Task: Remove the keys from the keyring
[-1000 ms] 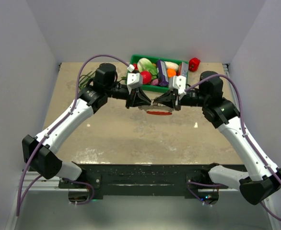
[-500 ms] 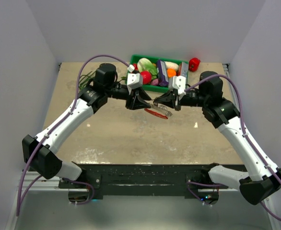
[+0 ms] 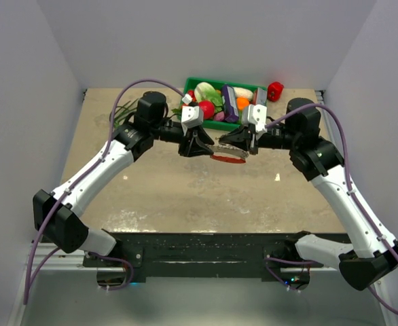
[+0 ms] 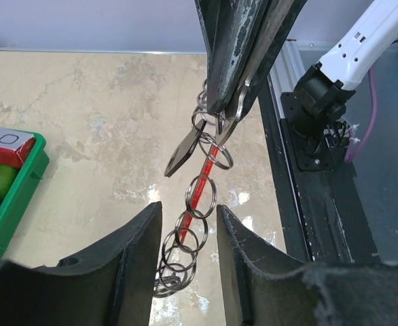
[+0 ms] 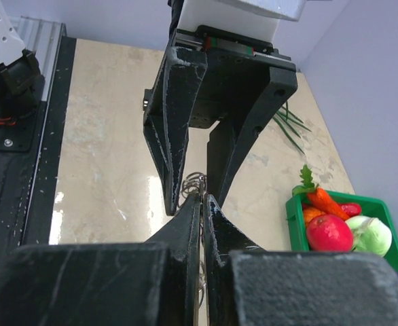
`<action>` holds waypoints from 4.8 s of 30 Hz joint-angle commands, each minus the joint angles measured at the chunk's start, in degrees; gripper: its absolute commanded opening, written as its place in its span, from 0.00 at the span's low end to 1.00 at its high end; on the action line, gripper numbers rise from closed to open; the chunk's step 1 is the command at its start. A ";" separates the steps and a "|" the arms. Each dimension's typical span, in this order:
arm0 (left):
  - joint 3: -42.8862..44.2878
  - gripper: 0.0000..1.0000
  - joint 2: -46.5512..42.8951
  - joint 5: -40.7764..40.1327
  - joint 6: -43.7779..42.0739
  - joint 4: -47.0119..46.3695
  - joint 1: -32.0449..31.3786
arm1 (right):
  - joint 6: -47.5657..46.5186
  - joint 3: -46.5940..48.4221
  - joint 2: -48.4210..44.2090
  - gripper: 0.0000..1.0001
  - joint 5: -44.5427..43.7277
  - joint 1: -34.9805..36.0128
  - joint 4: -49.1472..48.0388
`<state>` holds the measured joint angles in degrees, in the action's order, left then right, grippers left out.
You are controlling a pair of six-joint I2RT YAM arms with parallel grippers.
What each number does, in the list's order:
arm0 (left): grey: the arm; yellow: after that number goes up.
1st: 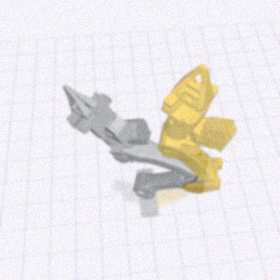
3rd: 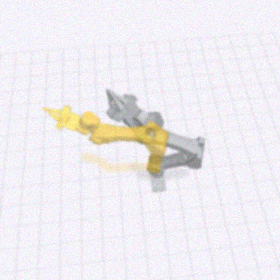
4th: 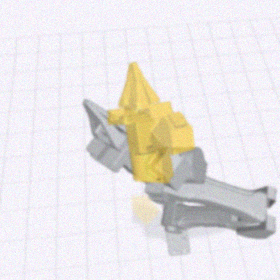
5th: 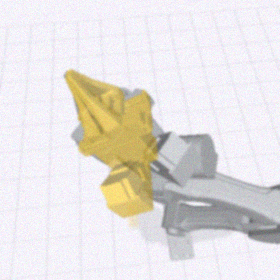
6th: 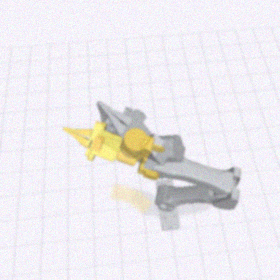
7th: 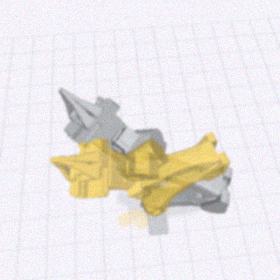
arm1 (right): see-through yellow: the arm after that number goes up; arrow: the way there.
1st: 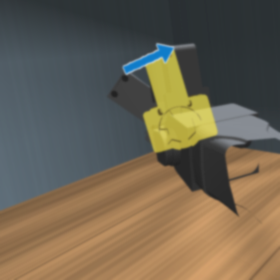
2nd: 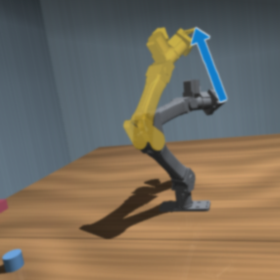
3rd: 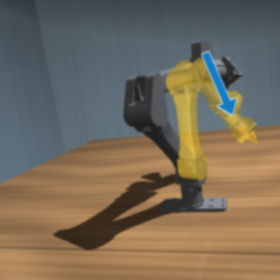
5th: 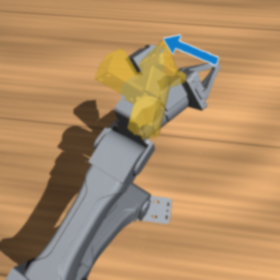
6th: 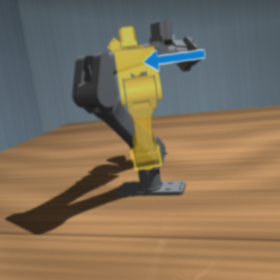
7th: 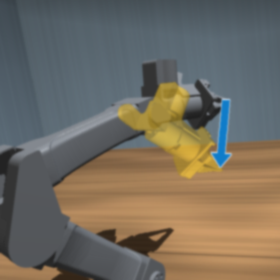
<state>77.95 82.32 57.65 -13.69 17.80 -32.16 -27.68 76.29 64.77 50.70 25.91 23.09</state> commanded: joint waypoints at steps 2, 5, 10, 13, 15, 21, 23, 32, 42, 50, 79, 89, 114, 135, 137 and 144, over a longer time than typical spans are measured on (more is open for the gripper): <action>-0.17 0.32 0.29 0.80 -1.34 -0.49 -0.62 | 0.00 2.90 -1.05 0.00 2.04 -0.16 -1.29; 0.09 0.24 0.47 1.50 -1.25 -0.49 -0.71 | 0.08 2.81 -0.88 0.00 2.12 -0.25 -1.47; 0.44 0.22 0.91 2.56 -0.98 -0.40 -0.71 | 0.52 2.90 -0.35 0.00 2.30 -0.16 -1.73; 0.62 0.18 1.00 2.47 -0.81 -0.31 -0.71 | 0.52 2.81 -0.35 0.00 2.13 -0.25 -1.82; 0.62 0.17 1.00 2.47 -0.90 -0.31 -0.80 | 0.52 2.90 -0.26 0.00 2.04 -0.16 -1.82; 0.27 0.12 0.47 -0.16 1.12 -1.71 -0.71 | -0.88 3.07 -0.26 0.00 0.63 -0.16 -0.77; 0.27 0.11 0.21 -0.96 2.17 -2.51 -0.80 | -1.67 2.99 -0.26 0.00 0.02 -0.16 -0.42; 0.62 0.05 -1.11 -5.97 4.55 -3.48 -0.80 | -6.33 0.26 -1.05 0.00 -6.83 -0.16 1.17; 1.06 0.00 -1.46 -9.92 5.69 -3.65 -0.71 | -8.79 -2.02 -2.19 0.00 -11.32 -0.16 0.90; 0.62 0.00 -1.55 -11.50 7.10 -4.36 -0.71 | -9.58 -3.16 -2.28 0.00 -12.46 -0.16 0.46; 2.56 0.00 -2.78 -16.34 7.37 -3.39 -0.18 | -18.46 -11.52 -8.43 0.31 -15.63 -0.16 6.52; 2.47 0.00 -3.13 -16.69 7.45 -3.21 -0.09 | -14.61 -6.68 -6.68 0.37 -11.06 -0.25 6.97; 2.38 0.00 -4.01 -15.02 6.84 -2.86 -0.01 | 1.84 -10.20 -1.84 0.33 -12.46 -0.34 -7.27; 2.12 0.00 -4.28 -15.02 6.66 -2.60 -0.09 | 4.13 -11.34 -2.64 0.40 -10.62 -2.97 -9.38; 2.03 0.00 -4.28 -15.11 6.57 -2.68 -0.01 | 4.48 -11.34 -2.20 0.40 -9.57 -2.97 -9.29; 1.85 0.00 -4.37 -15.11 6.57 -2.77 -0.09 | 4.74 -11.60 -0.70 0.40 -8.42 -2.97 -9.38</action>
<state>78.02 80.12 41.54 -6.63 17.30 -32.32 -23.94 64.58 63.31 40.29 23.18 15.38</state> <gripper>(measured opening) 0.151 0.399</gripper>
